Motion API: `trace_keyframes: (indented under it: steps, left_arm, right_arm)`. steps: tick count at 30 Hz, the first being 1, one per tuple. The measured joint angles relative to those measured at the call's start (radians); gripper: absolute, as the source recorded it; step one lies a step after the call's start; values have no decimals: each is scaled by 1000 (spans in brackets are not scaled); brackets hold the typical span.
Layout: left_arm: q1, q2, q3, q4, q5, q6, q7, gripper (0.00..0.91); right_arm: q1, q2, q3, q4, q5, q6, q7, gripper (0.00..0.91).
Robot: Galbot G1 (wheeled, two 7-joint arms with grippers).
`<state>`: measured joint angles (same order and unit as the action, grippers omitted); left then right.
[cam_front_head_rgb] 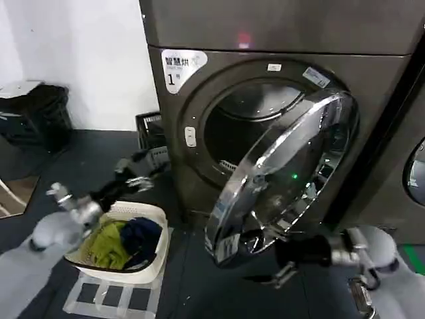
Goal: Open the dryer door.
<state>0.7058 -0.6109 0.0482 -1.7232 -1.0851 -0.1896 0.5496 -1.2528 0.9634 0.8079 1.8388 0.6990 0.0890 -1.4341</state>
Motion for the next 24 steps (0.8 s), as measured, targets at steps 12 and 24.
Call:
trace_keyframes:
  steps: [12,24]
  left_arm:
    - [-246,-88,340,31,23,11,76,907]
    - [-411,-199,550,47,-19,23,77,907]
  right_arm:
    - [-189,110,493,-52,-49,-29,255,907]
    - [-256,165,763,-36,-153,-191,821,907]
